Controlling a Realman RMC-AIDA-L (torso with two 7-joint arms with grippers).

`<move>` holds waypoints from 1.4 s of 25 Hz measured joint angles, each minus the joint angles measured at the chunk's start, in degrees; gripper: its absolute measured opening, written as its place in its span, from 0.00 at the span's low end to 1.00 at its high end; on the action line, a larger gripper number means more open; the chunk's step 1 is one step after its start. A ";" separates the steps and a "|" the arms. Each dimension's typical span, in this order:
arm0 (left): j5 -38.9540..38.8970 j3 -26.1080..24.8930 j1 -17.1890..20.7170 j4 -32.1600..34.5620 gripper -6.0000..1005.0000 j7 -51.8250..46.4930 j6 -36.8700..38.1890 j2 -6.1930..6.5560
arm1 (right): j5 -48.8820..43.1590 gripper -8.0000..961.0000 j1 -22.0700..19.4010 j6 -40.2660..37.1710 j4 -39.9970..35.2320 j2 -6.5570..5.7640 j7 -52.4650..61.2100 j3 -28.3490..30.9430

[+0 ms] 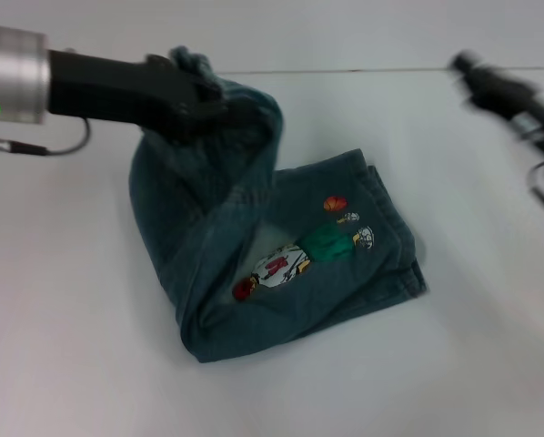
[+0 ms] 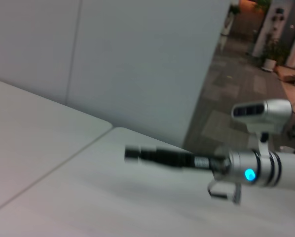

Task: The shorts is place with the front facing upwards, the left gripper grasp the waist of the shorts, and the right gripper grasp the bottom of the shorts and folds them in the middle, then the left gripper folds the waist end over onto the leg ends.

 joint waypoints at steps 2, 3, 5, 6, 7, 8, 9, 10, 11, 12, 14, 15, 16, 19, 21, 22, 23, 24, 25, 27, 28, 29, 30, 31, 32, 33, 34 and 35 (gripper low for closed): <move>-0.14 1.60 -0.52 -0.89 0.10 0.11 -0.95 -0.77 | 7.01 0.05 -1.58 -2.38 -0.36 -0.60 0.29 0.08; -0.20 2.48 -0.97 -1.66 0.10 0.32 -1.68 -1.30 | 9.27 0.05 -2.07 -2.97 -0.36 -0.82 0.47 -0.03; -0.16 4.11 -1.77 -3.53 0.11 0.98 -3.51 -2.08 | 12.69 0.05 -2.88 -3.78 -0.36 -1.11 1.19 -0.31; -0.04 5.54 -2.19 -4.86 0.11 1.53 -5.01 -2.52 | 13.38 0.06 -3.05 -4.00 -0.42 -1.17 1.63 -0.39; 0.08 7.16 -2.65 -6.10 0.12 2.00 -6.59 -2.79 | 13.67 0.06 -3.13 -4.10 -0.49 -1.16 2.10 -0.47; 0.15 9.12 -3.17 -7.56 0.12 2.48 -8.44 -3.06 | 13.71 0.06 -3.14 -4.09 -0.50 -1.14 2.29 -0.50; 0.16 10.56 -3.56 -8.58 0.12 2.74 -9.68 -3.27 | 13.71 0.06 -3.14 -4.08 -0.48 -1.03 2.39 -0.53; 0.18 12.60 -4.14 -9.85 0.12 2.94 -11.45 -3.60 | 13.65 0.06 -3.14 -4.05 -0.47 -0.83 2.41 -0.53; 0.20 14.45 -4.70 -11.04 0.13 3.04 -13.35 -3.97 | 13.60 0.06 -3.15 -4.04 -0.38 -0.65 2.42 -0.53; 0.26 16.52 -5.11 -12.02 0.13 3.01 -15.30 -4.43 | 13.55 0.06 -3.15 -4.04 -0.27 -0.49 2.42 -0.56; 0.33 20.75 -5.61 -13.26 0.14 2.75 -19.09 -5.07 | 13.51 0.07 -3.16 -3.97 0.02 -0.35 2.43 -1.02; 0.23 22.38 -5.77 -13.65 0.14 2.65 -20.44 -5.22 | 13.50 0.07 -3.17 -3.90 0.12 -0.26 2.43 -1.40; -0.02 24.16 -6.01 -14.23 0.14 2.56 -21.93 -5.44 | 13.50 0.07 -3.17 -3.82 0.16 -0.16 2.43 -1.84; -0.88 25.57 -6.56 -15.50 0.18 2.71 -23.60 -5.88 | 13.50 0.07 -3.17 -3.65 0.18 0.10 2.43 -2.70; -2.32 26.25 -6.74 -16.32 0.26 2.96 -24.83 -5.93 | 13.50 0.08 -3.17 -3.55 0.18 0.25 2.44 -2.96; -3.13 26.56 -6.69 -16.48 0.29 3.03 -25.35 -5.89 | 13.50 0.08 -3.20 -3.51 0.18 0.29 2.44 -3.07; -4.17 26.70 -6.34 -16.43 0.33 3.07 -25.60 -5.81 | 13.50 0.08 -3.27 -3.49 0.17 0.31 2.45 -3.25; -4.99 26.72 -6.03 -16.23 0.38 3.11 -25.67 -5.76 | 13.50 0.08 -3.29 -3.48 0.17 0.33 2.50 -3.49; -5.81 26.53 -5.49 -15.87 0.43 3.16 -25.60 -5.65 | 13.51 0.08 -3.37 -3.45 0.16 0.35 2.60 -3.82; -7.24 25.76 -3.76 -14.46 0.52 3.19 -25.17 -5.52 | 13.52 0.09 -3.59 -3.90 -0.08 0.28 3.16 -5.33; -7.90 25.17 -2.73 -13.57 0.57 3.19 -24.94 -5.47 | 13.55 0.09 -3.69 -4.26 -0.25 0.18 3.54 -6.21; -8.81 24.33 -1.38 -12.58 0.61 3.20 -24.42 -5.46 | 13.53 0.09 -3.80 -4.82 -0.45 0.00 4.25 -7.66; -9.71 23.21 0.08 -11.60 0.65 3.22 -23.92 -5.42 | 13.52 0.09 -3.95 -5.46 -0.86 -0.30 5.27 -9.76; -10.90 21.84 1.66 -10.96 0.69 3.39 -23.07 -5.40 | 13.55 0.09 -4.07 -6.19 -1.45 -0.66 6.77 -12.08; -11.88 20.30 3.06 -10.48 0.72 3.65 -22.28 -5.39 | 13.52 0.09 -4.19 -7.15 -2.35 -0.94 8.44 -14.61; -12.82 17.99 4.64 -10.24 0.76 4.14 -21.19 -5.34 | 13.53 0.10 -4.35 -8.31 -3.76 -1.25 10.29 -17.74; -13.36 15.67 5.87 -10.26 0.80 4.65 -20.26 -5.34 | 13.53 0.10 -4.44 -9.85 -5.32 -1.39 12.23 -21.06; -13.73 13.18 7.23 -10.40 0.82 5.23 -19.18 -5.34 | 13.52 0.10 -4.60 -11.59 -7.54 -1.38 14.09 -24.37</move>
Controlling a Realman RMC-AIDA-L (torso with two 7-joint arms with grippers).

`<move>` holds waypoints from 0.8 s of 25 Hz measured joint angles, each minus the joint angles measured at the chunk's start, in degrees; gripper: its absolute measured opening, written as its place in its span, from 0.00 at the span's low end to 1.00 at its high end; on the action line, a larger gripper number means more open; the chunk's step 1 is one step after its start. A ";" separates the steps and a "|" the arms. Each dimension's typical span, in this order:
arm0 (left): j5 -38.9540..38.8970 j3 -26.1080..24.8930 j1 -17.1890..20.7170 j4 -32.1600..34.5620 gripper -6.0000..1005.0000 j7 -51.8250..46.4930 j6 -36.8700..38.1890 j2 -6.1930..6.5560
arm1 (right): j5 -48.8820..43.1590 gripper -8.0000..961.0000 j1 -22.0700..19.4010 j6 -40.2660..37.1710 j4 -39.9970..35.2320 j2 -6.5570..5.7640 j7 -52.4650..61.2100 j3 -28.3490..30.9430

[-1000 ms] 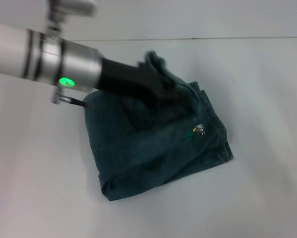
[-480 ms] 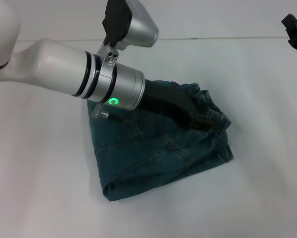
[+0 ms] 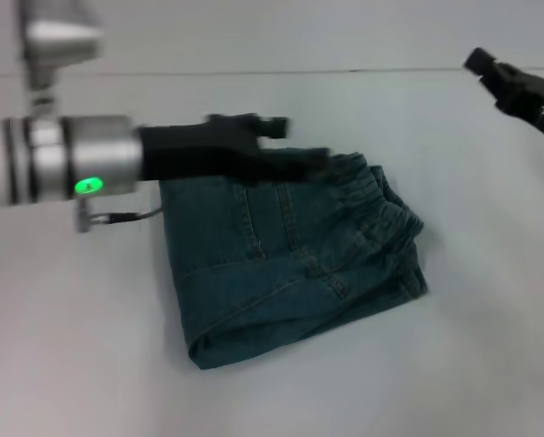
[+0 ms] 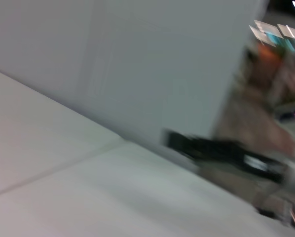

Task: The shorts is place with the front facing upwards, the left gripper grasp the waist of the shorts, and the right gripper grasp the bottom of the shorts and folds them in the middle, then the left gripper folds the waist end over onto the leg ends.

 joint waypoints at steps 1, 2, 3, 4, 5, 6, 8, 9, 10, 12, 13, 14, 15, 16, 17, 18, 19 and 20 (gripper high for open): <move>-0.19 -2.33 1.27 -0.15 0.83 0.46 0.83 0.04 | 0.00 0.10 -0.15 -1.57 -2.10 0.11 1.77 -2.94; -0.42 -4.90 2.87 -0.30 0.85 1.04 1.96 0.07 | 0.00 0.10 -0.28 -2.83 -4.47 0.33 3.92 -5.52; -0.55 -7.10 4.25 -0.41 0.86 1.42 2.87 0.15 | 0.00 0.10 -0.54 -3.80 -7.26 0.59 6.65 -8.70; -0.71 -8.72 5.43 -0.41 0.88 1.66 3.87 0.21 | -0.02 0.10 -0.76 -4.65 -9.46 0.82 9.36 -11.25; -0.88 -10.47 6.79 -0.38 0.89 1.86 5.11 0.30 | -0.70 0.11 -1.46 -6.89 -14.86 1.00 13.70 -18.64; -0.96 -11.63 7.76 -0.34 0.91 1.99 6.42 0.35 | -0.70 0.11 -1.46 -6.89 -14.86 1.00 13.70 -18.64; -0.90 -13.43 9.97 0.03 0.92 2.19 9.05 0.77 | -2.48 0.11 -2.20 -10.38 -18.93 0.94 14.96 -24.73; -0.70 -13.80 11.13 0.30 0.92 2.24 10.35 1.22 | -3.71 0.11 -2.55 -12.29 -20.81 0.85 15.07 -27.14; -0.59 -13.89 12.13 0.49 0.92 2.24 11.23 1.68 | -5.42 0.15 -2.84 -14.28 -22.64 0.75 15.07 -28.44; -0.34 -13.96 14.17 0.72 0.92 2.26 13.21 2.79 | -9.45 0.24 -3.37 -17.36 -25.69 0.69 15.08 -29.43; -0.14 -13.97 15.34 0.80 0.92 2.29 14.49 3.53 | -11.43 0.28 -3.56 -18.51 -26.77 0.70 15.09 -29.45; 0.03 -13.98 16.02 0.81 0.92 2.31 15.11 3.97 | -13.57 0.32 -3.74 -19.61 -27.82 0.68 15.15 -29.44; 0.43 -13.98 16.77 0.87 0.92 2.32 15.53 4.42 | -15.30 0.36 -3.89 -20.34 -28.49 0.68 15.31 -29.40; 0.89 -14.05 17.50 0.91 0.92 2.34 15.77 4.76 | -17.19 0.49 -4.09 -20.80 -29.18 0.66 15.67 -29.35; 1.38 -14.15 17.97 0.96 0.92 2.38 15.79 4.96 | -18.51 0.62 -4.28 -21.00 -29.65 0.64 16.02 -29.29; 1.98 -14.29 18.51 1.00 0.92 2.47 15.76 5.15 | -19.53 0.65 -4.45 -20.99 -29.91 0.58 16.35 -29.25; 2.54 -14.38 18.86 1.04 0.92 2.57 15.68 5.23 | -20.48 0.68 -4.60 -20.81 -30.08 0.53 16.68 -29.20; 3.34 -14.39 19.05 1.06 0.92 2.70 15.43 5.34 | -21.14 0.72 -4.72 -20.59 -30.12 0.52 16.86 -29.15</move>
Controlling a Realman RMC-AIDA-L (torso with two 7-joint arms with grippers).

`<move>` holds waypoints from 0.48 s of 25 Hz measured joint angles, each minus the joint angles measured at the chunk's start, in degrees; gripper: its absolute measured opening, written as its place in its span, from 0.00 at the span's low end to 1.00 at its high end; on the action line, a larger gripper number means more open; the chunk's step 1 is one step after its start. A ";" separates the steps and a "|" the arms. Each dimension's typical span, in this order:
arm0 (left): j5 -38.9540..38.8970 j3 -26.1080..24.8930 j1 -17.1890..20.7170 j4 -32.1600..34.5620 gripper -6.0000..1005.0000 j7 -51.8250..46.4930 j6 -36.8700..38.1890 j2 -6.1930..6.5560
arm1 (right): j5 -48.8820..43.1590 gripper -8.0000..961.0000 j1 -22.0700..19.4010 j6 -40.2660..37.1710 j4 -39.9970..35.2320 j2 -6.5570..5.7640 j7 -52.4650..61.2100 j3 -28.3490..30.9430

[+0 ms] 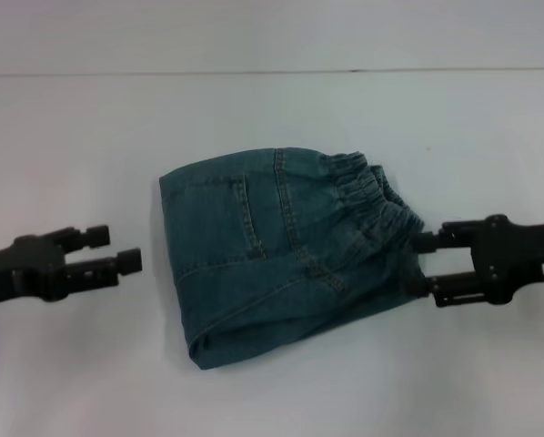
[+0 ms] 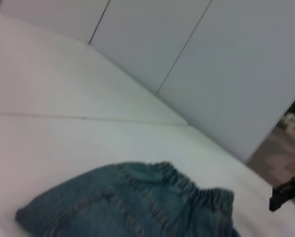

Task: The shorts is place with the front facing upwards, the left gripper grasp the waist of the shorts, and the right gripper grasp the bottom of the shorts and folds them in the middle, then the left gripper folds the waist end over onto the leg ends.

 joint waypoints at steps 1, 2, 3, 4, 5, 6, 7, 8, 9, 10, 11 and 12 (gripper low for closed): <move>0.57 -0.01 0.07 0.02 0.92 0.04 -0.18 0.04 | -0.60 0.75 -0.11 0.56 0.00 0.00 0.08 0.01; 1.30 -0.01 0.08 0.02 0.92 0.07 -0.42 0.04 | -1.15 0.79 -0.24 1.15 0.03 0.05 0.13 0.01; 1.90 -0.01 0.02 0.03 0.92 0.07 -0.61 0.02 | -1.50 0.82 -0.37 1.78 0.07 0.15 0.16 0.01; 2.42 -0.02 -0.11 0.04 0.92 0.07 -0.79 -0.04 | -1.68 0.82 -0.45 2.19 0.10 0.24 0.18 -0.02; 2.75 -0.03 -0.23 0.04 0.92 0.07 -0.92 -0.10 | -1.78 0.82 -0.48 2.53 0.12 0.33 0.20 -0.05; 3.12 -0.03 -0.36 0.03 0.92 0.07 -1.10 -0.16 | -1.80 0.82 -0.49 2.70 0.12 0.39 0.21 -0.06; 3.35 -0.05 -0.47 0.01 0.92 0.07 -1.22 -0.21 | -1.81 0.83 -0.49 2.84 0.12 0.44 0.21 -0.06; 3.46 -0.05 -0.50 0.00 0.92 0.07 -1.27 -0.25 | -1.83 0.83 -0.50 2.89 0.12 0.47 0.22 -0.03; 3.66 -0.03 -0.58 0.00 0.92 0.06 -1.30 -0.32 | -1.84 0.83 -0.50 2.94 0.12 0.48 0.22 0.01; 3.78 0.02 -0.63 0.00 0.92 0.05 -1.30 -0.33 | -1.85 0.83 -0.51 2.97 0.12 0.48 0.22 0.03; 3.87 0.10 -0.70 0.01 0.92 0.03 -1.30 -0.36 | -1.85 0.83 -0.51 2.99 0.11 0.49 0.22 0.05; 3.96 0.19 -0.75 0.00 0.92 0.01 -1.30 -0.37 | -1.85 0.83 -0.49 3.04 0.11 0.49 0.22 0.05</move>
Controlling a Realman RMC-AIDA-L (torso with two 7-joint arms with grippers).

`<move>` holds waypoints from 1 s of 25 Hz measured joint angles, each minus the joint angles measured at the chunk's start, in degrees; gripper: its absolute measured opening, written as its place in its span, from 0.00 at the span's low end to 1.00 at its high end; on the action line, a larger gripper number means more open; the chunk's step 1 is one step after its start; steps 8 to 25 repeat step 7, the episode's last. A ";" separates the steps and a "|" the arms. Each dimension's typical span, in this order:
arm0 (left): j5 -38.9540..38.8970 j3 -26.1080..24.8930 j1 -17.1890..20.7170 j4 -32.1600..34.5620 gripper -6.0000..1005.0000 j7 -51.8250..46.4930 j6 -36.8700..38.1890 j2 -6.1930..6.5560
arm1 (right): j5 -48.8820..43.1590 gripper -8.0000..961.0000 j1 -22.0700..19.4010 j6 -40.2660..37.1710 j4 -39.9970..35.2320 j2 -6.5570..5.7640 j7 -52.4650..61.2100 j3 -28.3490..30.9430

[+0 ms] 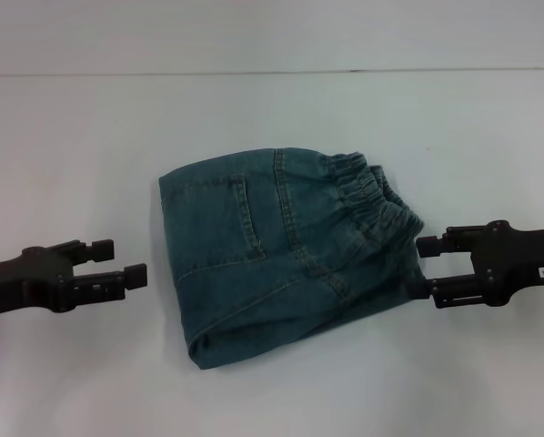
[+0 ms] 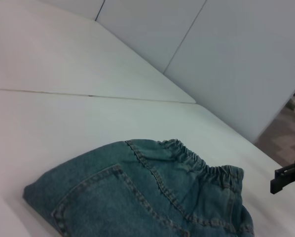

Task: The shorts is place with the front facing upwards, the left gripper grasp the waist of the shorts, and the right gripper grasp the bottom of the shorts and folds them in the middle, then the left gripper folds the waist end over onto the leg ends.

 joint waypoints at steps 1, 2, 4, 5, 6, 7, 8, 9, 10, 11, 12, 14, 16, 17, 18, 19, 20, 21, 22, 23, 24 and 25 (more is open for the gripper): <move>0.03 0.09 -0.04 -0.02 0.92 0.00 0.00 0.00 | 0.00 0.83 0.04 0.09 0.00 0.00 0.00 0.00; 0.04 0.15 -0.06 -0.05 0.92 -0.01 0.01 0.00 | -0.01 0.83 0.05 0.22 0.01 0.00 0.02 0.00; 0.06 0.24 -0.10 -0.17 0.92 -0.02 0.03 0.00 | -0.05 0.83 0.09 0.66 0.08 0.00 0.06 0.00; 0.07 0.24 -0.13 -0.24 0.92 -0.03 0.07 0.00 | -0.06 0.83 0.09 0.84 0.12 0.00 0.08 0.00; 0.07 0.25 -0.20 -0.31 0.92 -0.05 0.12 0.00 | -0.07 0.83 0.10 1.08 0.16 0.00 0.10 0.00; 0.10 0.25 -0.28 -0.34 0.92 -0.07 0.19 0.00 | -0.07 0.83 0.10 1.18 0.21 0.00 0.10 -0.01; 0.10 0.25 -0.28 -0.34 0.92 -0.07 0.19 0.00 | -0.07 0.83 0.10 1.18 0.21 0.00 0.10 -0.01; 0.10 0.25 -0.28 -0.34 0.92 -0.07 0.19 0.00 | -0.07 0.83 0.10 1.18 0.21 0.00 0.10 -0.01; 0.10 0.25 -0.28 -0.34 0.92 -0.07 0.19 0.00 | -0.07 0.83 0.10 1.18 0.21 0.00 0.10 -0.01; 0.10 0.25 -0.28 -0.34 0.92 -0.07 0.19 0.00 | -0.07 0.83 0.10 1.18 0.21 0.00 0.10 -0.01; 0.10 0.25 -0.28 -0.34 0.92 -0.07 0.19 0.00 | -0.07 0.83 0.10 1.18 0.21 0.00 0.10 -0.01; 0.10 0.25 -0.28 -0.34 0.92 -0.07 0.19 0.00 | -0.07 0.83 0.10 1.18 0.21 0.00 0.10 -0.01; 0.10 0.25 -0.28 -0.34 0.92 -0.07 0.19 0.00 | -0.07 0.83 0.10 1.18 0.21 0.00 0.10 -0.01; 0.10 0.25 -0.28 -0.34 0.92 -0.07 0.19 0.00 | -0.07 0.83 0.10 1.18 0.21 0.00 0.10 -0.01; 0.10 0.25 -0.28 -0.34 0.92 -0.07 0.19 0.00 | -0.07 0.83 0.10 1.18 0.21 0.00 0.10 -0.01; 0.10 0.25 -0.28 -0.34 0.92 -0.07 0.19 0.00 | -0.07 0.83 0.10 1.18 0.21 0.00 0.10 -0.01; 0.10 0.25 -0.28 -0.34 0.92 -0.07 0.19 0.00 | -0.07 0.83 0.10 1.18 0.21 0.00 0.10 -0.01; 0.10 0.25 -0.28 -0.34 0.92 -0.07 0.19 0.00 | -0.07 0.83 0.10 1.18 0.21 0.00 0.10 -0.01; 0.10 0.25 -0.28 -0.34 0.92 -0.07 0.19 0.00 | -0.07 0.83 0.10 1.18 0.21 0.00 0.10 -0.01; 0.10 0.25 -0.28 -0.34 0.92 -0.07 0.19 0.00 | -0.07 0.83 0.10 1.18 0.21 0.00 0.10 -0.01; 0.10 0.25 -0.28 -0.34 0.92 -0.07 0.19 0.00 | -0.07 0.83 0.10 1.18 0.21 0.00 0.10 -0.01; 0.10 0.25 -0.28 -0.34 0.92 -0.07 0.19 0.00 | -0.07 0.83 0.10 1.18 0.21 0.00 0.10 -0.01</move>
